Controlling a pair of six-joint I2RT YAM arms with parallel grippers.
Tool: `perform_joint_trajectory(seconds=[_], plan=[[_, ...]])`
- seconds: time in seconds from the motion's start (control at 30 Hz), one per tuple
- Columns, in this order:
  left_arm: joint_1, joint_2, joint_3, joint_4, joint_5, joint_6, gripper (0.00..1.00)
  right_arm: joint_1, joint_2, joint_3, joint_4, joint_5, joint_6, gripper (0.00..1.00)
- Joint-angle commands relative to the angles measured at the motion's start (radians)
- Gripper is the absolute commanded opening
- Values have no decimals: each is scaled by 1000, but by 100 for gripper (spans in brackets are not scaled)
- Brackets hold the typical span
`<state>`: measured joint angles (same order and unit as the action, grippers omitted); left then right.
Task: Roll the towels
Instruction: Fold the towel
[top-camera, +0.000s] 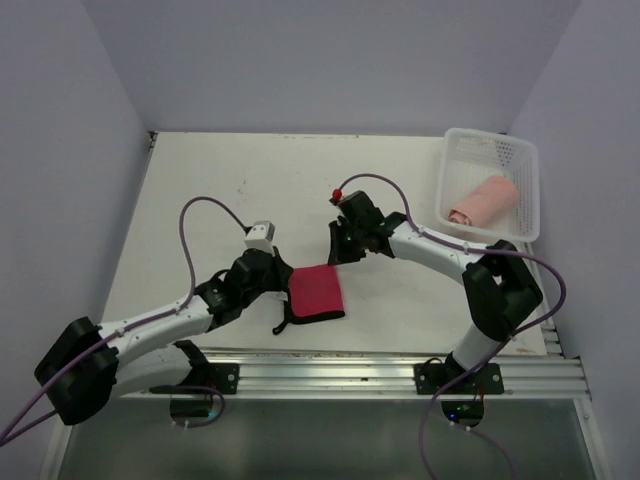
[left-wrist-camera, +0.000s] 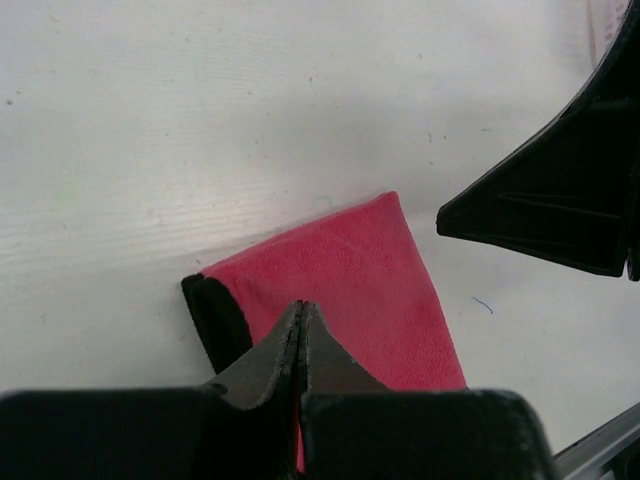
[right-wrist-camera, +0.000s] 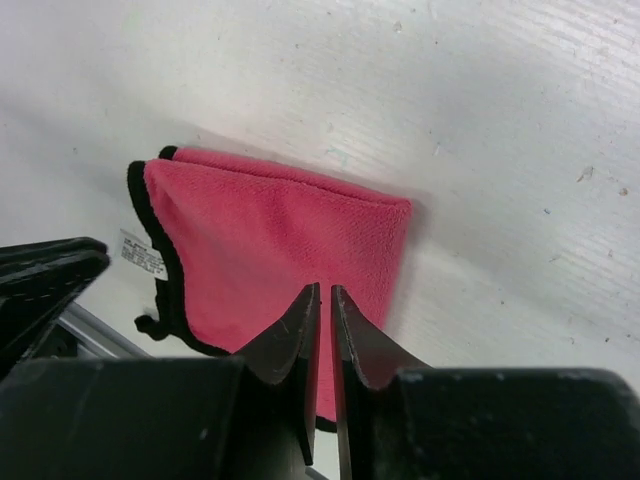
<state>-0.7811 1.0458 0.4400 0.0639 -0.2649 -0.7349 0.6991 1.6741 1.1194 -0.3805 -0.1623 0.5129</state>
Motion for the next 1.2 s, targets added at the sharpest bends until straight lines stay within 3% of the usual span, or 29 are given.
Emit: perform_joint_trajectory(seconds=[0.0,0.27,0.7,0.9,1.03,1.17], plan=[[-1,69,55,123,47,46,0,-6,12,54,-6,-29,-20,12],[-1,184,25,201,70,42,0,-13,99,33,48,-43,-7,11],[-1,336,-66,194,-53,31,0,-36,207,20,91,-34,-7,10],[-1,332,-73,189,-43,28,0,-36,162,25,75,-43,-17,12],[-3,307,-80,194,-31,20,0,-36,81,51,34,-34,-31,21],[-4,289,-83,194,-23,15,0,-36,-20,28,2,-29,-34,23]])
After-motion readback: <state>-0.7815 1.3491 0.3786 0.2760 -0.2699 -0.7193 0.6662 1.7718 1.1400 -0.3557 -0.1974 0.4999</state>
